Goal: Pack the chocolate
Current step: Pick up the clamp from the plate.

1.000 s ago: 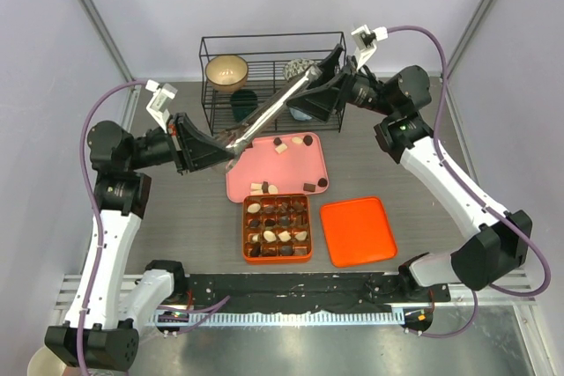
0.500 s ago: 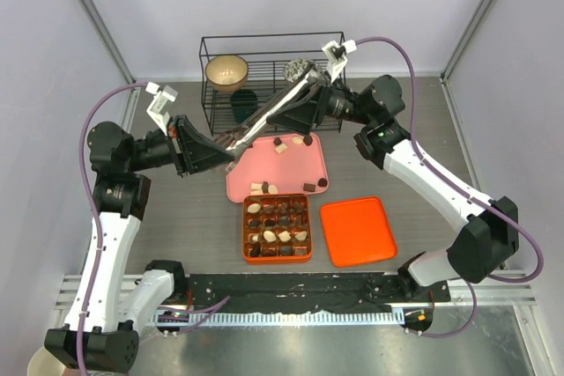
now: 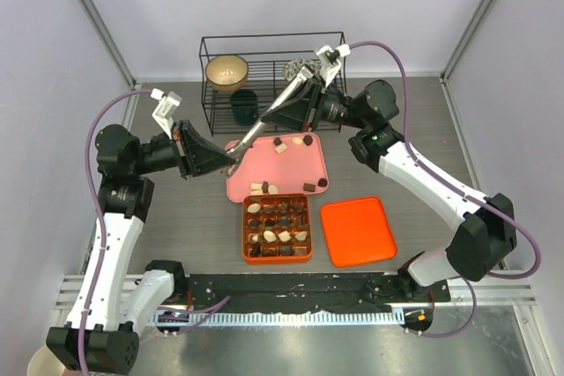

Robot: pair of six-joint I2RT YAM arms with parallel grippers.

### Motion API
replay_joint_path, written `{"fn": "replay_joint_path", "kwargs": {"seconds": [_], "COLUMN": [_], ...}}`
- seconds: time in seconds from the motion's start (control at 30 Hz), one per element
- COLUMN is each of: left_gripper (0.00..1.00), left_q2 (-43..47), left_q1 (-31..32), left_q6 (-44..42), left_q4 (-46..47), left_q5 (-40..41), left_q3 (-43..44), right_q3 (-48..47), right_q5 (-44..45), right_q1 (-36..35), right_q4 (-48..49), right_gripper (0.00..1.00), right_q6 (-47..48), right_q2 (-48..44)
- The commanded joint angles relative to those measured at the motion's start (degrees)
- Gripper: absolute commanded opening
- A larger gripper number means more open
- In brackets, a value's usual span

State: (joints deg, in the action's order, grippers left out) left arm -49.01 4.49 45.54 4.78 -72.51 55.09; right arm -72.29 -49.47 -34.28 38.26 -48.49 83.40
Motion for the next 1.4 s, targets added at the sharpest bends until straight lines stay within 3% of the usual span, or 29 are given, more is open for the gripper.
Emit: {"fn": "replay_joint_path", "kwargs": {"seconds": [0.0, 0.07, 0.1, 0.17, 0.2, 0.27, 0.33, 0.4, 0.5, 0.67, 0.8, 1.03, 1.37], "left_gripper": [0.04, 0.12, 0.3, 0.56, 0.64, 0.68, 0.86, 0.99, 1.0, 1.0, 1.0, 0.99, 0.91], "left_q2": [1.3, 1.3, 1.2, 1.1, 1.0, 1.0, 0.8, 0.1, -0.8, -0.7, 0.0, -1.8, -6.2], "left_q1": [1.1, 1.1, 1.1, 1.1, 1.1, 1.0, 1.0, 1.0, 1.0, 1.0, 1.0, 1.0, 1.0], "left_q6": [-1.2, -2.9, -4.0, -11.3, -15.4, -27.0, -35.7, -39.5, -44.5, -49.3, -52.7, -59.5, -60.7], "left_q4": [0.1, -3.3, -4.5, -14.0, -19.1, -32.7, -44.3, -50.0, -61.1, -65.7, -67.4, -70.8, -68.6], "left_q5": [-1.5, -1.5, -1.6, -1.4, -1.0, 0.9, 3.4, 5.6, 15.1, 36.7, 45.0, 49.0, 50.6], "left_q3": [-0.1, 0.7, 1.1, 3.8, 5.3, 9.6, 12.5, 15.7, 19.5, 21.6, 20.0, 11.7, 10.3], "right_q3": [2.9, 3.9, 4.0, 3.9, 3.7, 2.7, 1.4, 0.8, 0.7, 3.1, 8.5, 19.4, 24.4], "right_q5": [2.8, 3.2, 3.4, 4.5, 4.9, 6.6, 8.2, 11.6, 18.5, 27.1, 36.1, 56.9, 60.6], "right_q1": [-0.7, -0.7, -0.7, -0.7, -0.6, -0.6, -0.6, -0.7, -1.0, -1.8, -3.8, -7.6, -7.6], "right_q4": [4.0, 3.3, 1.9, -1.0, -4.7, -9.5, -17.4, -24.5, -31.7, -36.4, -33.8, -17.9, 0.7], "right_gripper": [0.24, 0.2, 0.17, 0.17, 0.14, 0.12, 0.11, 0.08, 0.04, 0.02, 0.01, 0.01, 0.01], "right_q6": [3.0, 4.2, 6.1, 8.9, 12.2, 16.5, 23.4, 28.1, 36.3, 45.4, 51.2, 55.7, 54.8], "right_q2": [-2.4, -3.8, -4.4, -6.3, -7.2, -8.5, -10.7, -12.1, -14.0, -14.3, -13.9, -11.0, -2.0]}}
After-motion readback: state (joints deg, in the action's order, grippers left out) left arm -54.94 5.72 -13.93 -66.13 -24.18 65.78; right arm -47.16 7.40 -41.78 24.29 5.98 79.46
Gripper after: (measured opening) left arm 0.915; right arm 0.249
